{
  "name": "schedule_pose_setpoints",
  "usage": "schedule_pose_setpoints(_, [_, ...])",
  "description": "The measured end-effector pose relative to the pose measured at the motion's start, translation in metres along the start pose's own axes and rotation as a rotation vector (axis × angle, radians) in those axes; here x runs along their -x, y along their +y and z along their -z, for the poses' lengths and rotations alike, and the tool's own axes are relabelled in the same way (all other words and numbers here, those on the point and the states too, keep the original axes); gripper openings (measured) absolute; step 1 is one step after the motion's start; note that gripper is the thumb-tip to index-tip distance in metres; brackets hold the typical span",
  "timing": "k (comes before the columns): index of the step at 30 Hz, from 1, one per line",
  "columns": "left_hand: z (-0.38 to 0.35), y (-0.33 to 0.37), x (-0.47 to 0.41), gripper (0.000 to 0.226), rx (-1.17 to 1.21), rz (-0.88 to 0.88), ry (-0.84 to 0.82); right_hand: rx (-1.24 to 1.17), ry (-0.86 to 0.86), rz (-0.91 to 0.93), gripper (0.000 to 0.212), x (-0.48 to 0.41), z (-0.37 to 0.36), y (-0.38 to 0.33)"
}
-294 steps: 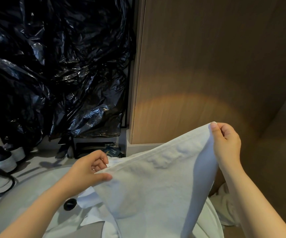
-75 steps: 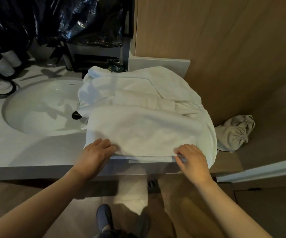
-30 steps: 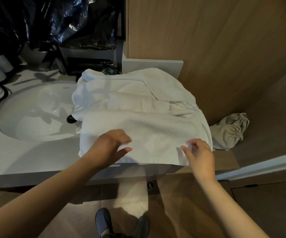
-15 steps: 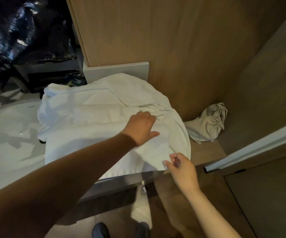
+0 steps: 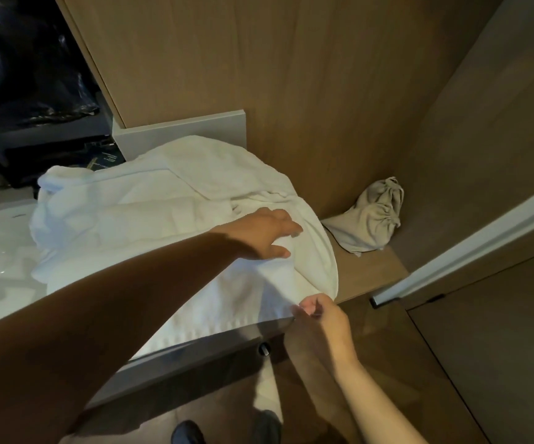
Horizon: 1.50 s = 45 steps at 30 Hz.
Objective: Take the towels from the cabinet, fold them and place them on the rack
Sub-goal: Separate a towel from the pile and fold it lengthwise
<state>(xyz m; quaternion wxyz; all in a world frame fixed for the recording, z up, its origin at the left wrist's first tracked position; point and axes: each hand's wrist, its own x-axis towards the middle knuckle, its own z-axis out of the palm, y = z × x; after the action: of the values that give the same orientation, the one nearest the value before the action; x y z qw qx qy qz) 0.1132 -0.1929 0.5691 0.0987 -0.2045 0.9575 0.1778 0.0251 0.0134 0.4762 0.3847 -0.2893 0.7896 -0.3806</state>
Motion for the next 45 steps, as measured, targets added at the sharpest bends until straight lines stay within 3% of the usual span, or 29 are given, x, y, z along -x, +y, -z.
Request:
schedule_pose_setpoints(2, [0.003,0.002,-0.005,0.042,-0.063,-0.032,0.001,0.004,-0.07,-0.026,0.035,0.003,-0.003,-0.003])
schedule_pose_setpoints(5, [0.008,0.0,-0.008,0.033,-0.102,-0.052,0.037,-0.075,-0.155,-0.037,0.035,0.004,-0.004,-0.01])
schedule_pose_setpoints(9, [0.017,-0.008,-0.007,0.032,-0.09,-0.015,0.147,-0.094,-0.024,0.037,0.043,-0.002,-0.001,-0.017])
schedule_pose_setpoints(15, [0.017,-0.007,-0.008,0.029,-0.066,0.149,0.179,-0.068,0.101,-0.044,0.024,-0.017,-0.01,-0.024])
schedule_pose_setpoints(17, [0.013,-0.007,-0.009,0.037,-0.041,0.19,0.196,-0.04,0.145,-0.074,0.017,-0.019,-0.014,-0.025])
schedule_pose_setpoints(21, [0.011,-0.005,-0.012,0.077,0.097,0.366,0.127,-0.078,0.142,-0.057,0.025,-0.019,-0.018,-0.026])
schedule_pose_setpoints(23, [0.011,-0.005,-0.012,0.085,0.15,0.428,0.098,-0.142,0.164,-0.013,0.022,-0.016,-0.018,-0.025])
schedule_pose_setpoints(28, [0.01,-0.01,-0.004,0.081,0.197,0.452,0.057,-0.168,0.181,0.0,0.017,-0.009,-0.018,-0.02])
schedule_pose_setpoints(34, [0.006,-0.002,-0.003,0.083,0.253,0.479,0.071,-0.032,0.154,0.002,0.034,-0.006,-0.018,-0.015])
schedule_pose_setpoints(38, [0.004,-0.01,0.001,0.071,0.354,0.514,0.192,0.007,0.181,-0.005,0.015,-0.007,-0.019,-0.023])
schedule_pose_setpoints(42, [0.007,-0.017,0.007,0.071,0.513,0.513,0.333,-0.093,0.107,-0.054,0.022,-0.005,-0.018,-0.026])
schedule_pose_setpoints(45, [0.013,-0.017,0.011,0.071,0.481,0.491,0.324,-0.312,0.129,-0.12,0.029,-0.002,-0.016,-0.025])
